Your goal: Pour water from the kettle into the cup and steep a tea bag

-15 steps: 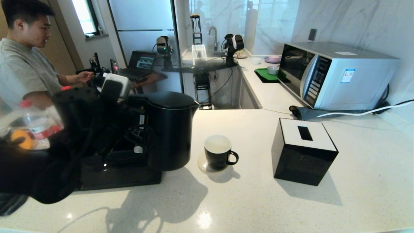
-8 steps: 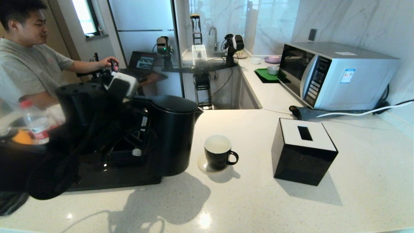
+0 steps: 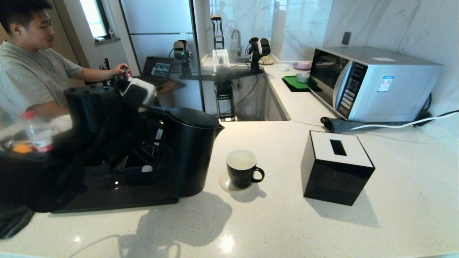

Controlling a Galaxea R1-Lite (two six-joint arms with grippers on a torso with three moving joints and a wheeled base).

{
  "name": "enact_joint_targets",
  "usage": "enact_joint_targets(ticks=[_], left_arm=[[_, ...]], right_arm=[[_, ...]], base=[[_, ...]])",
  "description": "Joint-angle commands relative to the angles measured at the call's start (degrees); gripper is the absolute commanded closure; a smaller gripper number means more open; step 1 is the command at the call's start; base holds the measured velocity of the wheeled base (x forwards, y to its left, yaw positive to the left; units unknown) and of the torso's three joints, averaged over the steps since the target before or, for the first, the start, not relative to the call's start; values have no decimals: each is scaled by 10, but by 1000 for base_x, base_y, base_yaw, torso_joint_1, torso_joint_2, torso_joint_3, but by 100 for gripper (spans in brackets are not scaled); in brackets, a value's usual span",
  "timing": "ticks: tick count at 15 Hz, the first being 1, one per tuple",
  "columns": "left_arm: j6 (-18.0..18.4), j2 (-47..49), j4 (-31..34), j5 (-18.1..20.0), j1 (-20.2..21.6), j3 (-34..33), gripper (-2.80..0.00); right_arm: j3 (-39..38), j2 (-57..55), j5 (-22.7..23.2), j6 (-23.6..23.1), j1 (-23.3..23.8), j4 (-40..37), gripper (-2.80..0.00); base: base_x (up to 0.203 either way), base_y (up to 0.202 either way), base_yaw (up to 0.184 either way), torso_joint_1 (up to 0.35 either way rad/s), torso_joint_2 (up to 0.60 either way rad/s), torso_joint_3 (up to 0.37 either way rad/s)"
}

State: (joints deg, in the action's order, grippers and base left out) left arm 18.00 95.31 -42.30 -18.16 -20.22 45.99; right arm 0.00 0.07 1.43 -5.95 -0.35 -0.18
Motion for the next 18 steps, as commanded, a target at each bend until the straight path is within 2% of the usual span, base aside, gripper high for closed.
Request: enact_joint_targets(ticks=[1, 10, 18], left_arm=[[6, 0, 10, -1, 0, 5, 0], [30, 13, 53, -8, -1, 35, 0], [60, 43, 57, -25, -17, 57, 0]], right_arm=[[0, -1, 0, 0, 0, 0, 0], [0, -1, 0, 0, 0, 0, 0], [0, -1, 0, 0, 0, 0, 0]], base=[[0, 0, 0, 0, 0, 0], [0, 0, 0, 0, 0, 0], [0, 0, 0, 0, 0, 0]])
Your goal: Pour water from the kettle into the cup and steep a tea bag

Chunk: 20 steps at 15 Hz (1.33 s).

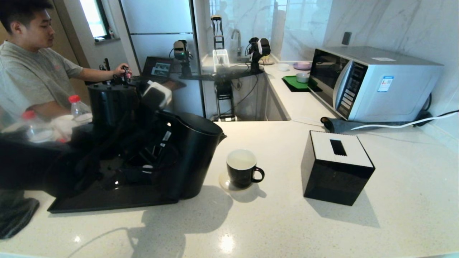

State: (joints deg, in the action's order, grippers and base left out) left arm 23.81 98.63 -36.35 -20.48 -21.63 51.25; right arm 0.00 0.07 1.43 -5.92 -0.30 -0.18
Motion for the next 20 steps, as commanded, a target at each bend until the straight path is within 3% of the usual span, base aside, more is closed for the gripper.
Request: enact_joint_targets(ticks=[1, 11, 20], left_arm=[[5, 11, -2, -2, -4, 8, 0], [15, 21, 30, -4, -26, 27, 0], [56, 23, 35, -5, -25, 29, 0]], right_arm=[[0, -1, 0, -1, 0, 0, 0], [0, -1, 0, -1, 0, 0, 0], [0, -1, 0, -1, 0, -1, 0]], base=[[0, 0, 0, 0, 0, 0], [0, 0, 0, 0, 0, 0], [0, 0, 0, 0, 0, 0]])
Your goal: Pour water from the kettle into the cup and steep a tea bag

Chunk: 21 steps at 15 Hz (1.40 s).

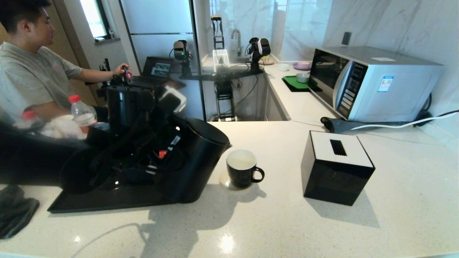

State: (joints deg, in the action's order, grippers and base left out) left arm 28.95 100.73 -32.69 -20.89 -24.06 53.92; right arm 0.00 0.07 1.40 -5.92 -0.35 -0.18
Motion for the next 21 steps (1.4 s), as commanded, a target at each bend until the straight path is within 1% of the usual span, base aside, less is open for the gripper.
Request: enact_joint_targets(ticks=[1, 5, 8, 10, 11, 15, 18, 21], left_arm=[[11, 4, -2, -2, 1, 5, 0], [24, 19, -4, -17, -1, 18, 0], [26, 33, -2, -19, -2, 40, 0], [38, 39, -3, -19, -2, 53, 0], [39, 42, -3, -20, -2, 56, 0], [40, 47, -2, -21, -7, 60, 0], [50, 49, -1, -22, -9, 61, 0], [51, 48, 10, -22, -16, 65, 0]], right_arm=[[0, -1, 0, -1, 0, 0, 0], [0, -1, 0, -1, 0, 0, 0], [0, -1, 0, -1, 0, 0, 0], [0, -1, 0, -1, 0, 0, 0], [0, -1, 0, -1, 0, 0, 0], [0, -1, 0, -1, 0, 0, 0], [0, -1, 0, -1, 0, 0, 0], [0, -1, 0, -1, 0, 0, 0]], base=[[0, 0, 0, 0, 0, 0], [0, 0, 0, 0, 0, 0], [0, 0, 0, 0, 0, 0], [0, 0, 0, 0, 0, 0], [0, 0, 0, 0, 0, 0], [0, 0, 0, 0, 0, 0], [0, 0, 0, 0, 0, 0], [0, 0, 0, 0, 0, 0]])
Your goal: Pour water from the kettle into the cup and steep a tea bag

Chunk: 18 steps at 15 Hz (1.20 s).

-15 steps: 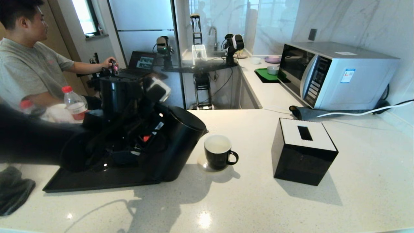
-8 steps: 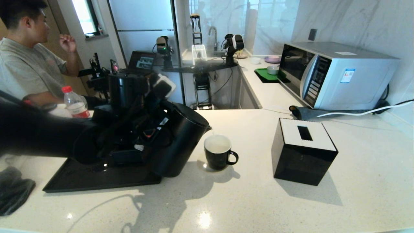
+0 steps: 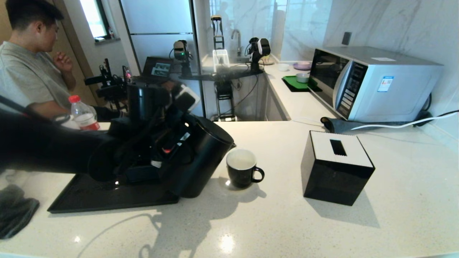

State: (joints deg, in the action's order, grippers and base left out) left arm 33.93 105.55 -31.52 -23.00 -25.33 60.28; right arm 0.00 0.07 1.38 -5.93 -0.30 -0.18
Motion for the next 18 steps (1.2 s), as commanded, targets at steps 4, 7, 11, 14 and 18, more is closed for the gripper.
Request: enact_joint_targets(ticks=[4, 7, 11, 14, 18], left_arm=[[3, -1, 11, -10, -12, 5, 0], [3, 0, 12, -15, -17, 10, 0], [3, -2, 12, -20, -23, 10, 0], [3, -8, 28, -25, -25, 10, 0], [3, -11, 33, -25, -26, 10, 0]], right_arm=[[0, -1, 0, -1, 0, 0, 0], [0, -1, 0, -1, 0, 0, 0], [0, -1, 0, -1, 0, 0, 0], [0, -1, 0, -1, 0, 0, 0], [0, -1, 0, -1, 0, 0, 0]], base=[[0, 0, 0, 0, 0, 0], [0, 0, 0, 0, 0, 0], [0, 0, 0, 0, 0, 0], [0, 0, 0, 0, 0, 0], [0, 0, 0, 0, 0, 0]])
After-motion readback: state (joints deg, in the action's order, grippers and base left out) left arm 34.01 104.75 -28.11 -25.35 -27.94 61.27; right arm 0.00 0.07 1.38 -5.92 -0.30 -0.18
